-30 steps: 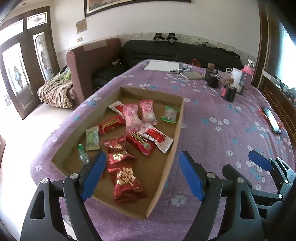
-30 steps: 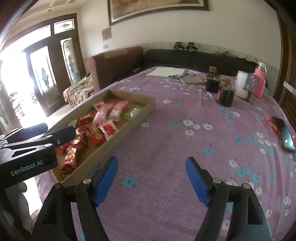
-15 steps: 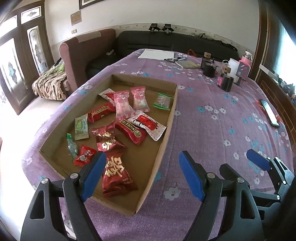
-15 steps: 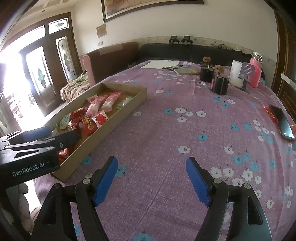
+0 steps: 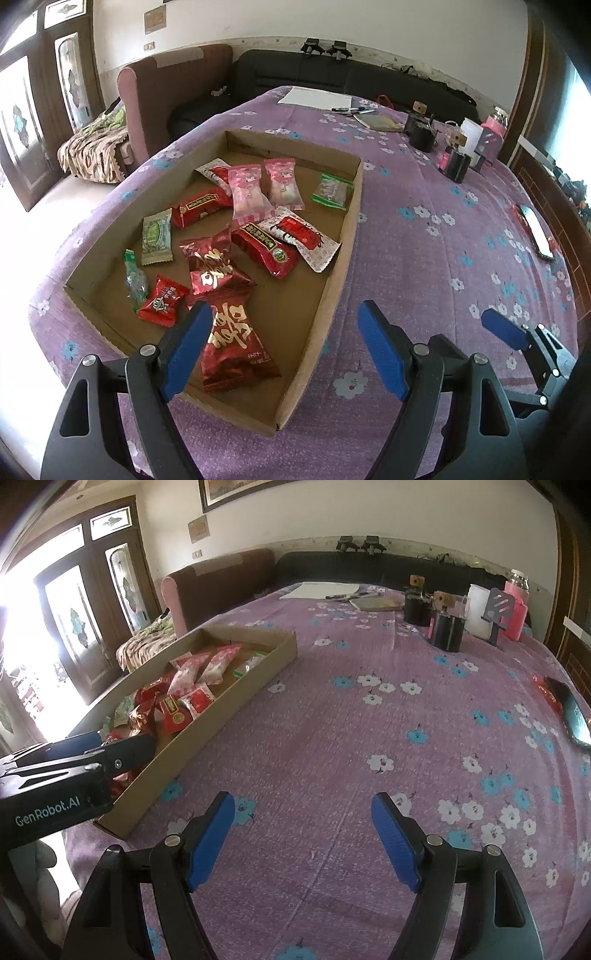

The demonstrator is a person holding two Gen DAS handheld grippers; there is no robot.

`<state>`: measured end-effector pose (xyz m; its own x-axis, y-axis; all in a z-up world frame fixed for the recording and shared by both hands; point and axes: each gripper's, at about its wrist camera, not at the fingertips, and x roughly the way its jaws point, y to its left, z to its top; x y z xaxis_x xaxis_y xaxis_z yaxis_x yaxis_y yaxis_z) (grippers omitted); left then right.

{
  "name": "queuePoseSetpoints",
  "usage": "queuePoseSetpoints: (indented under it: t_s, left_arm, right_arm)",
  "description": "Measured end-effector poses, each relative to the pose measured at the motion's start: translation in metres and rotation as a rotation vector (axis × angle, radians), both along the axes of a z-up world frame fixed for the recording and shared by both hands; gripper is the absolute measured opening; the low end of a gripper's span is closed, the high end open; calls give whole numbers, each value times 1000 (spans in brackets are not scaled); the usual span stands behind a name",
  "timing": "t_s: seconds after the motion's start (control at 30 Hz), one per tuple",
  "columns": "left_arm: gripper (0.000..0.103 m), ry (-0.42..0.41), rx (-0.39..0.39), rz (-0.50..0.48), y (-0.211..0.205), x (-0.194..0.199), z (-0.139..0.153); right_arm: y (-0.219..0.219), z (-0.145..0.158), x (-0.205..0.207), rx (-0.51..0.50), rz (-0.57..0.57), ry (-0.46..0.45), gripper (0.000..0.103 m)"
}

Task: Organize snacks

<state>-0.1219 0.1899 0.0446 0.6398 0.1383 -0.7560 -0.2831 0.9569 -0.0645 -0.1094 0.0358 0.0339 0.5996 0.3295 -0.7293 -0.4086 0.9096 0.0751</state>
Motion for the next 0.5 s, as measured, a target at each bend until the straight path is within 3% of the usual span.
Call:
queuePoseSetpoints:
  t_s: [0.1,0.33,0.5]
  left_arm:
    - [81,-49,-2,27,7,-6,5]
    - [82,-296,90,136,23,-38,38]
    - [94,-467,152,236,35,-66,63]
  right_arm:
    - [3,-1,-1,-4,-2,3,78]
    - [11,-2,-1,-12,-13,3,78]
    - [17,2,-3,-3,-14,-13,78]
